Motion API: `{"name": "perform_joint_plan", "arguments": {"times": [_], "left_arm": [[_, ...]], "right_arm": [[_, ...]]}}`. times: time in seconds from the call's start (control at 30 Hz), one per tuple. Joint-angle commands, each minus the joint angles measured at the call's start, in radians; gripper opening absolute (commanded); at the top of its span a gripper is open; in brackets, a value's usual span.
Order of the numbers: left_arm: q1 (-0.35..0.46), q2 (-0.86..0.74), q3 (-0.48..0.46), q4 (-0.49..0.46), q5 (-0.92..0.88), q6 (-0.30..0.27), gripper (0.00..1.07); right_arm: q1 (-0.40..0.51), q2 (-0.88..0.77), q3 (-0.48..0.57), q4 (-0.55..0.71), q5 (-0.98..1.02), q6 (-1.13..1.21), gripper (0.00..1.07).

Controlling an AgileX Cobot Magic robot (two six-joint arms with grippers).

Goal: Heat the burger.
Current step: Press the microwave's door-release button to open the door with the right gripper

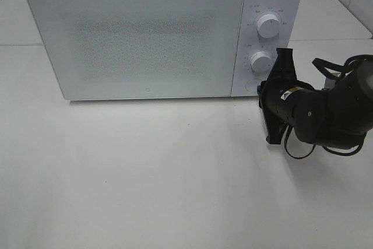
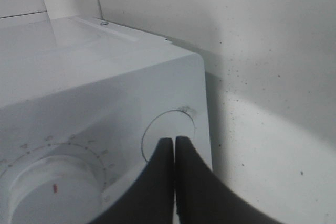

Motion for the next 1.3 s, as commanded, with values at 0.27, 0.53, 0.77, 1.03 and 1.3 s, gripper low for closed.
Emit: {"name": "perform_joint_plan", "arguments": {"times": [0.27, 0.53, 0.77, 1.03, 1.3], "left_arm": [[0.001, -0.007, 0.000, -0.007, -0.002, -0.005, 1.01], [0.001, -0.007, 0.000, -0.007, -0.002, -0.005, 1.01], [0.001, -0.007, 0.000, -0.007, -0.002, -0.005, 1.01], [0.001, -0.007, 0.000, -0.007, -0.002, -0.005, 1.01], [0.001, -0.007, 0.000, -0.007, -0.002, -0.005, 1.01]], "right_arm": [[0.002, 0.003, -0.026, -0.031, 0.003, -0.001, 0.00], [0.002, 0.042, -0.051, -0.030, -0.024, 0.003, 0.00], [0.002, 0.044, -0.076, -0.036, -0.040, -0.002, 0.00], [0.002, 0.053, -0.076, -0.008, -0.059, -0.021, 0.00], [0.002, 0.080, -0.091, -0.001, -0.087, -0.009, 0.00]]}}
